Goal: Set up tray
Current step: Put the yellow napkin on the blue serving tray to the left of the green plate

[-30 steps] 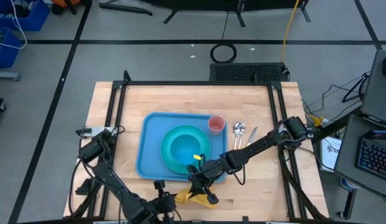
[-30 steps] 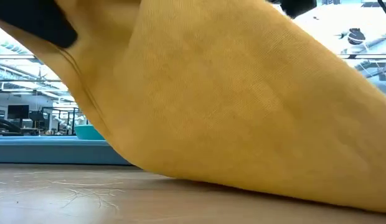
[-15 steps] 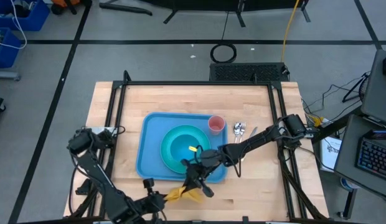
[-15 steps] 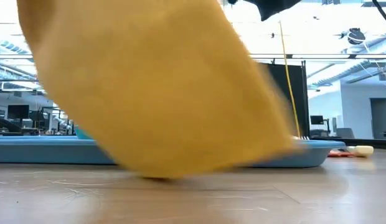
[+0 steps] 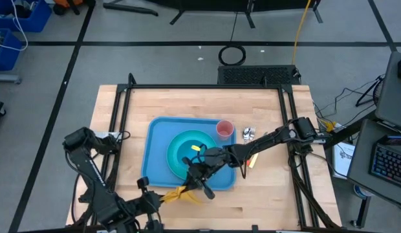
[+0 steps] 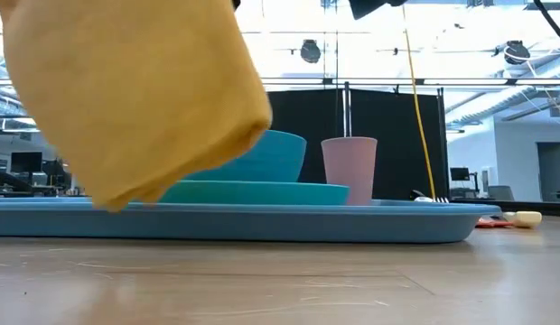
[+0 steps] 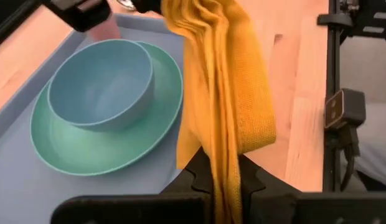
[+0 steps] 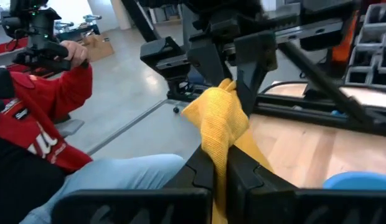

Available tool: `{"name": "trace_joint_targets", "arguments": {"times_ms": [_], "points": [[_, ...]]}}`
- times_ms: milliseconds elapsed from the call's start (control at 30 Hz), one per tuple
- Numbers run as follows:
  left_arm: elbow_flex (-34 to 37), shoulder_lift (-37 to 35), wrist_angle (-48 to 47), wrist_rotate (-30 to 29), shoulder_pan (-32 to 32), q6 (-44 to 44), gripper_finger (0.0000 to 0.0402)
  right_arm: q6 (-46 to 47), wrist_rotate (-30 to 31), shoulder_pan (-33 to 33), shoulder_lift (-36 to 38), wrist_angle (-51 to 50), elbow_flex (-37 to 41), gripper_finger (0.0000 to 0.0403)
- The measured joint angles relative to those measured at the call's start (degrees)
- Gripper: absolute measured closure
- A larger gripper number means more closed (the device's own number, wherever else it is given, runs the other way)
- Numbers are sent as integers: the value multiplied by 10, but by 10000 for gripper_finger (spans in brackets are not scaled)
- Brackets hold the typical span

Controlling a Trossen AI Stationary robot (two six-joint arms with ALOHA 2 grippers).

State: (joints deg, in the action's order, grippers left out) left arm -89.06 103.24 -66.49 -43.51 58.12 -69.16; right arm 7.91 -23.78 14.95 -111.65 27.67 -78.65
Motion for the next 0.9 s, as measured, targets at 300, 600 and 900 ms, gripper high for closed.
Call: {"name": "trace_joint_targets", "arguments": {"times_ms": [300, 600, 900], "points": [[0, -38, -27, 47, 6, -10, 389, 29, -66, -31, -51, -31, -80, 403], [0, -45, -177, 55, 27, -147, 389, 22, -63, -59, -77, -54, -147, 403], [-18, -50, -235, 101, 29, -188, 389, 28, -95, -82, -137, -102, -247, 403]]}}
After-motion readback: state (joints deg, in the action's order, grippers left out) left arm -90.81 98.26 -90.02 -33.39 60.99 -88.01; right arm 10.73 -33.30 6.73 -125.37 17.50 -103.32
